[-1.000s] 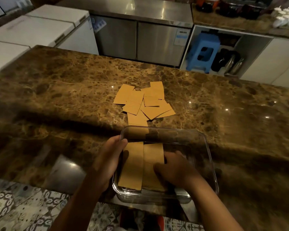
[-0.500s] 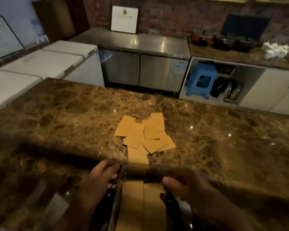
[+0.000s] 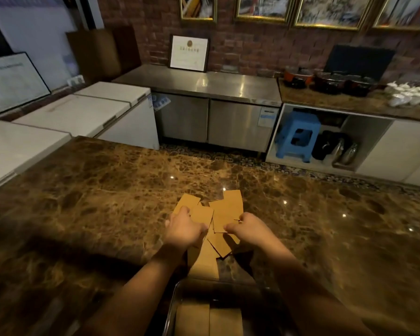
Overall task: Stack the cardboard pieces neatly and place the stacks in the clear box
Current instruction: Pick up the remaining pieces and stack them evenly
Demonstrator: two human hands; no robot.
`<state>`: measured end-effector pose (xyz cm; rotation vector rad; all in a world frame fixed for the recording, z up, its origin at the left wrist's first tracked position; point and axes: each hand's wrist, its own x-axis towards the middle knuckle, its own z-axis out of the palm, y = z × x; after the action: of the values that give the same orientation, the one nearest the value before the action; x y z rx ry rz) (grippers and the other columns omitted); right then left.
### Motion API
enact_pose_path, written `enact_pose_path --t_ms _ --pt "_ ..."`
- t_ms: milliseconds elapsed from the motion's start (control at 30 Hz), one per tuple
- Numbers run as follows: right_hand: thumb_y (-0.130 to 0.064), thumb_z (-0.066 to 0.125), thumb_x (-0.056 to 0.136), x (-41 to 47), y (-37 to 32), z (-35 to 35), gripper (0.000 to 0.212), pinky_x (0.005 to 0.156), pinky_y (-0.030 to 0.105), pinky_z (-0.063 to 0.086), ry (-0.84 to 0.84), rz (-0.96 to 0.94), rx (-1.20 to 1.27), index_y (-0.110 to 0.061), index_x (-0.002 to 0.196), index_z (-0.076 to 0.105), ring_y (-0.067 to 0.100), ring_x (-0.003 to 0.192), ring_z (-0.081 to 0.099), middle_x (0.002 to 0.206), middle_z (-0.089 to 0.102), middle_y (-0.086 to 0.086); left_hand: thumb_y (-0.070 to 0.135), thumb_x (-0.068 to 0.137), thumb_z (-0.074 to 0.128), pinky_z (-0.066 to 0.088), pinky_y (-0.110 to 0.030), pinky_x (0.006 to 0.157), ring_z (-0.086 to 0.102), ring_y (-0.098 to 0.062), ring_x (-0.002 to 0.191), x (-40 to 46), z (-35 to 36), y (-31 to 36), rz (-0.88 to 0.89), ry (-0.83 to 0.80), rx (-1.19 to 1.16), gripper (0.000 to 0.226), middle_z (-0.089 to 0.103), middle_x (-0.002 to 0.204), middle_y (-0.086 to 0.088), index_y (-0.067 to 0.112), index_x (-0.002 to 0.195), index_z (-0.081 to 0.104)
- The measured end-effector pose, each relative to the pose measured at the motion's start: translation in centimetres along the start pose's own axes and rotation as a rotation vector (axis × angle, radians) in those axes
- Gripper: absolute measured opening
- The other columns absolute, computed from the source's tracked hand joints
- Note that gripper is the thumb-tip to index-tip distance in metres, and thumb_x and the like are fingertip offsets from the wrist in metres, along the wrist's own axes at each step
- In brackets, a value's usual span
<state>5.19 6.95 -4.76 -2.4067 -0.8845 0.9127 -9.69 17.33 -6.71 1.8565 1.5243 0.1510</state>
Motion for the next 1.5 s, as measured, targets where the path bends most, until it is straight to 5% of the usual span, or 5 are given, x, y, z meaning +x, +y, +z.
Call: enact_pose_path --t_ms 167,400,567,933,1500 --pt "-0.060 0.064 0.080 2.5 -1.6 1.5 0.060 0.083 0.035 0.052 0.030 0.075 -0.059 -0.013 0.117 0.064 0.029 0.106 0.064 0.120 0.067 0.009 0.044 0.072 0.082 0.045 -0.041 0.098 0.048 -0.032 0.127 1.9 1.2 0.9 0.019 -0.009 0.067 0.076 0.050 0.137 -0.013 0.014 0.132 0.047" --pt "-0.040 0.069 0.088 2.9 -3.1 1.7 0.024 0.050 0.025 0.042 -0.216 0.061 0.170 -0.016 0.083 0.067 0.016 0.055 0.056 0.076 0.069 0.004 0.036 0.079 0.077 0.049 -0.035 0.077 0.059 -0.029 0.105 2.3 2.2 1.4 0.010 -0.045 -0.031 0.048 0.062 0.113 -0.010 0.012 0.110 0.050" --pt "-0.023 0.061 0.098 1.6 -3.4 0.2 0.005 0.040 0.021 0.043 -0.250 0.034 0.350 -0.019 0.100 0.061 0.016 0.064 0.061 0.082 0.065 0.003 -0.001 0.088 0.065 0.050 -0.022 0.060 0.067 -0.021 0.088 0.7 0.3 2.0 0.046 -0.154 -0.568 0.020 0.071 0.094 -0.005 0.014 0.101 0.063" --pt "-0.025 0.060 0.095 -4.3 -2.6 -3.9 0.020 0.088 0.043 0.057 -0.246 -0.208 0.942 -0.025 0.112 0.071 0.022 0.097 0.074 0.103 0.079 0.000 0.007 0.088 0.070 0.060 -0.040 0.065 0.075 -0.019 0.082 -1.9 -7.0 5.7 0.167 -0.075 -1.217 0.026 0.076 0.097 -0.003 0.027 0.103 0.064" --pt "-0.005 0.056 0.097 -6.7 -1.4 -5.6 0.023 0.060 0.036 0.062 -0.117 -0.196 1.286 -0.007 0.118 0.065 0.031 0.089 0.076 0.103 0.078 0.017 0.011 0.095 0.061 0.061 -0.042 0.064 0.074 -0.025 0.087 -4.2 -5.8 6.8 0.085 -0.218 -1.325 0.017 0.078 0.091 -0.009 0.013 0.111 0.068"
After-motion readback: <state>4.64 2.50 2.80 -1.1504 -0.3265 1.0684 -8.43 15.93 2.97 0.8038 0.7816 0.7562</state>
